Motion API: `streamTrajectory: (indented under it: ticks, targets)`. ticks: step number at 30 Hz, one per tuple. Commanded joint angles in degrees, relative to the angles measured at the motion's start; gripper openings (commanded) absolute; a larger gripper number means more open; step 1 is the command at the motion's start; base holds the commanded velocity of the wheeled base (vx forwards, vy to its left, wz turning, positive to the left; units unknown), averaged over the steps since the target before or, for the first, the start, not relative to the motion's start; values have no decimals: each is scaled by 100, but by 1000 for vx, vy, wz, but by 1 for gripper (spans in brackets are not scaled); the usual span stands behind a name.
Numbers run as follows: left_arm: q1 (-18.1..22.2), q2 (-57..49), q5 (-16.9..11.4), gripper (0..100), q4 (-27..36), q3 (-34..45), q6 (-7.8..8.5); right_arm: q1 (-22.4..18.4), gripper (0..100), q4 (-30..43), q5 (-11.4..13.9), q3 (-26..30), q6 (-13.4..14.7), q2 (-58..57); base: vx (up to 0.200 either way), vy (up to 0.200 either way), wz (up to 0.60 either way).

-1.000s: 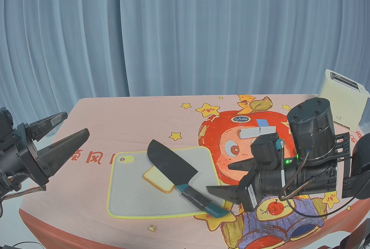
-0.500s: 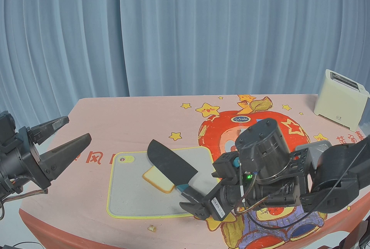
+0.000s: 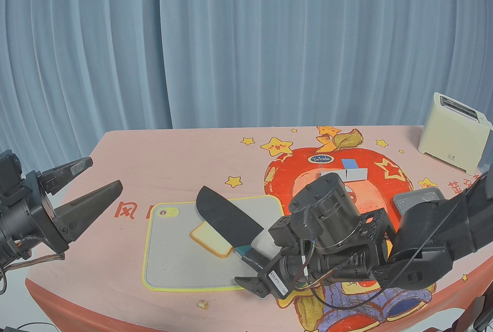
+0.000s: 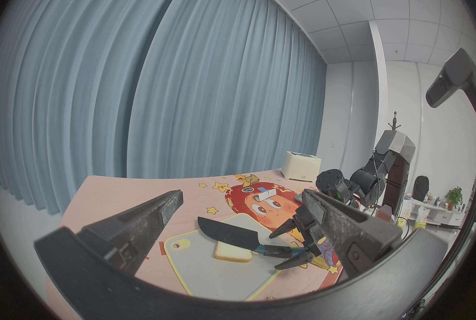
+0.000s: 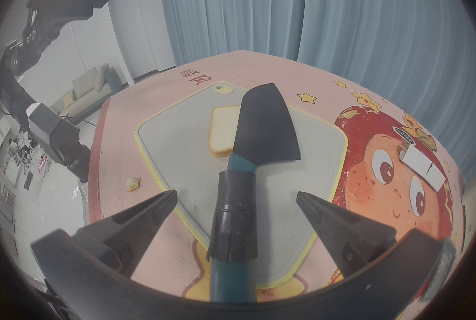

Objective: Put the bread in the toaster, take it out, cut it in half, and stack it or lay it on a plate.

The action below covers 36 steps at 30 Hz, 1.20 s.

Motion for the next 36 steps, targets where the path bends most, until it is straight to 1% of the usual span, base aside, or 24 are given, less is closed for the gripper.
streamTrajectory:
  ticks: [1, 9, 18, 20, 25, 29, 31, 32, 33, 34, 35, 36]
  targets:
    - [-1, -11, -2, 100, -3, -5, -1, -5, 0, -8, 3, -4, 3, 165, 0, 0, 0]
    - [-1, -11, -2, 100, -3, 4, -1, 4, 0, -8, 3, 5, 3, 209, 0, 0, 0]
    - [8, -20, -2, 100, -3, 4, -1, -31, 0, -123, 11, 5, 30, -160, 0, 0, 0]
    - [8, -20, -2, 100, -3, -14, -1, -75, 0, -246, 11, 14, 30, -292, 0, 0, 0]
    - [-1, -20, -11, 100, 5, 4, -1, -119, 0, -263, 11, 22, 21, -476, 0, 0, 0]
    - [8, 68, -2, 100, 14, 109, -10, -242, 0, -272, 11, 40, 30, -687, 0, 0, 0]
    - [-1, 182, -2, 100, 14, 92, -45, -286, 0, -316, 20, 57, 21, -766, 0, 0, 0]
    - [-1, 296, -2, 100, 14, 92, -106, -295, 0, -334, 20, 57, 21, -810, 0, 0, 0]
    - [-10, 410, 16, 100, -3, 83, -229, -304, 0, -334, 29, 57, 30, -845, 0, 0, 0]
    - [-1, 498, 16, 100, -21, 83, -405, -339, 0, -334, 46, 66, 21, -889, 0, 0, 0]
    - [8, 560, 16, 100, -21, 65, -616, -356, 0, -334, 55, 75, 21, -925, 0, 0, 0]
    - [-1, 621, -2, 100, -21, 56, -906, -374, 0, -334, 64, 84, 12, -968, 0, 0, 0]
